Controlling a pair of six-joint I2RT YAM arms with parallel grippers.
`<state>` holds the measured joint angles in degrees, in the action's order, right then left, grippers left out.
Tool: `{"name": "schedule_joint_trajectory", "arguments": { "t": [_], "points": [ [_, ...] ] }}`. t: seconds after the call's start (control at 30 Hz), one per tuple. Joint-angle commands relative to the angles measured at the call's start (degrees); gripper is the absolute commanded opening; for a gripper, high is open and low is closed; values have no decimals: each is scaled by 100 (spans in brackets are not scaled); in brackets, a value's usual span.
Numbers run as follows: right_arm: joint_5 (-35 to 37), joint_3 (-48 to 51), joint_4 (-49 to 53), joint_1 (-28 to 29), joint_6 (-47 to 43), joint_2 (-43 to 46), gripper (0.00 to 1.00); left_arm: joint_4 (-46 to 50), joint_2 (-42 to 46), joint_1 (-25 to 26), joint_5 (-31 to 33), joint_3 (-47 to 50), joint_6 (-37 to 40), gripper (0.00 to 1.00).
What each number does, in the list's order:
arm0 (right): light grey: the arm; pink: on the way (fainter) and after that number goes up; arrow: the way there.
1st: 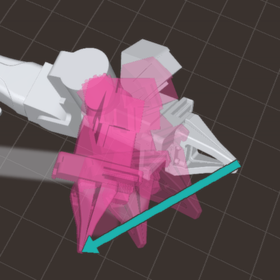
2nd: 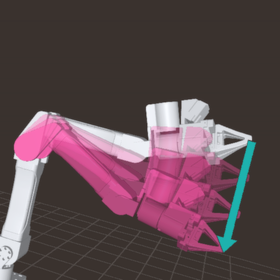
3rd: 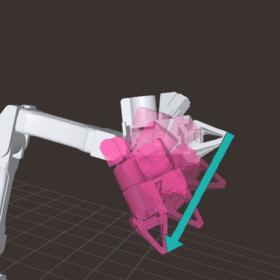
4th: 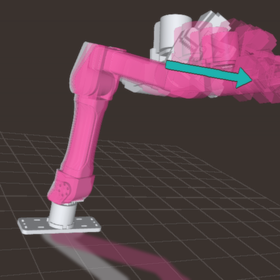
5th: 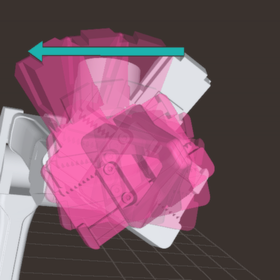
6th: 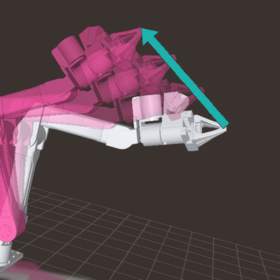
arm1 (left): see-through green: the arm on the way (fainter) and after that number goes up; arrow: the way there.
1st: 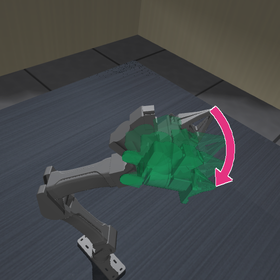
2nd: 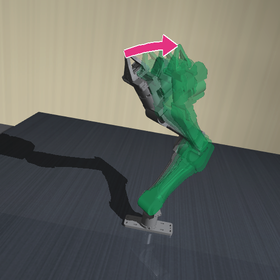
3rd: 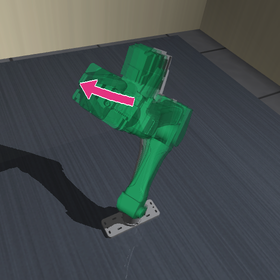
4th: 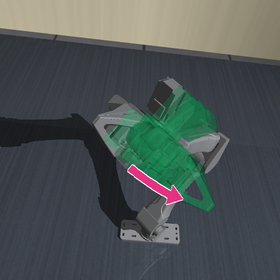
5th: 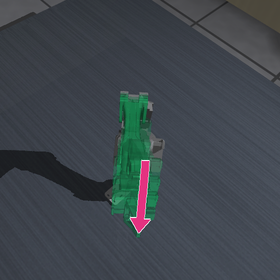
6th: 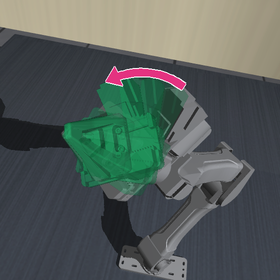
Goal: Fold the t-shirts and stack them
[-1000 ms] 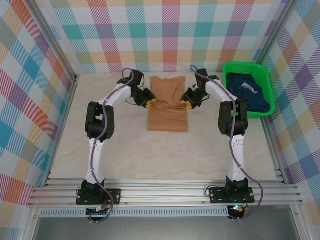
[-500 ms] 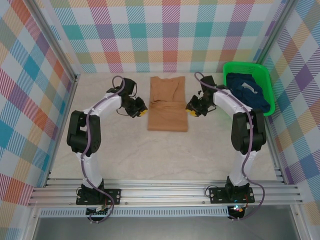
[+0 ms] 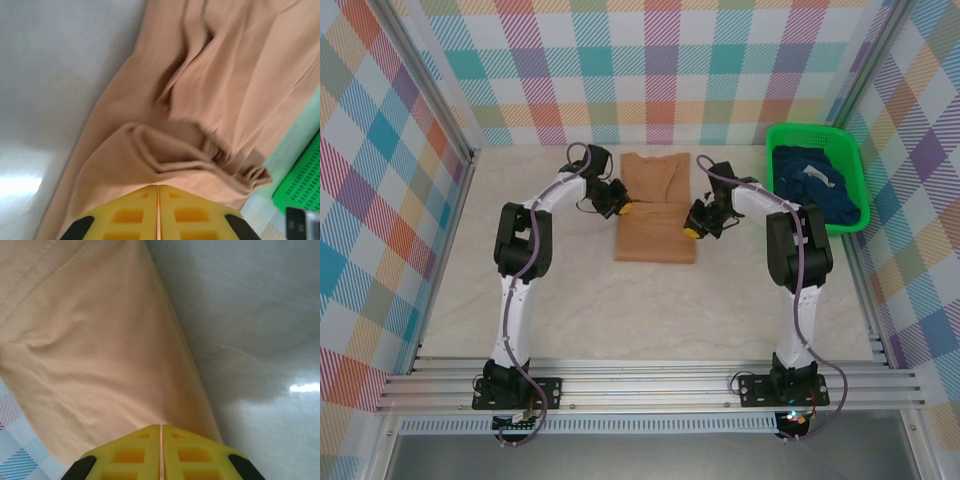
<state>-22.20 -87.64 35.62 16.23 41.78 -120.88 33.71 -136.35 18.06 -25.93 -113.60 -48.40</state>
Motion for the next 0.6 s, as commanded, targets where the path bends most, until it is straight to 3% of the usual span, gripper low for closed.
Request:
{"name": "schedule_joint_trajectory", "arguments": {
  "t": [0.0,0.2,0.33,0.43,0.57],
  "points": [
    [-101,-131,145,44,32,-161,10,515,-407,-60,106,-600,49,10],
    [3,-107,268,41,-227,82,10,851,-458,-197,314,-890,195,12],
    [258,123,314,38,-340,713,20,1092,365,-153,783,-430,535,26],
    [380,660,252,29,-317,1196,30,909,1388,-46,1007,857,597,35],
    [-91,1595,-121,38,-118,1611,41,426,2515,140,637,2874,226,37]
  ]
}}
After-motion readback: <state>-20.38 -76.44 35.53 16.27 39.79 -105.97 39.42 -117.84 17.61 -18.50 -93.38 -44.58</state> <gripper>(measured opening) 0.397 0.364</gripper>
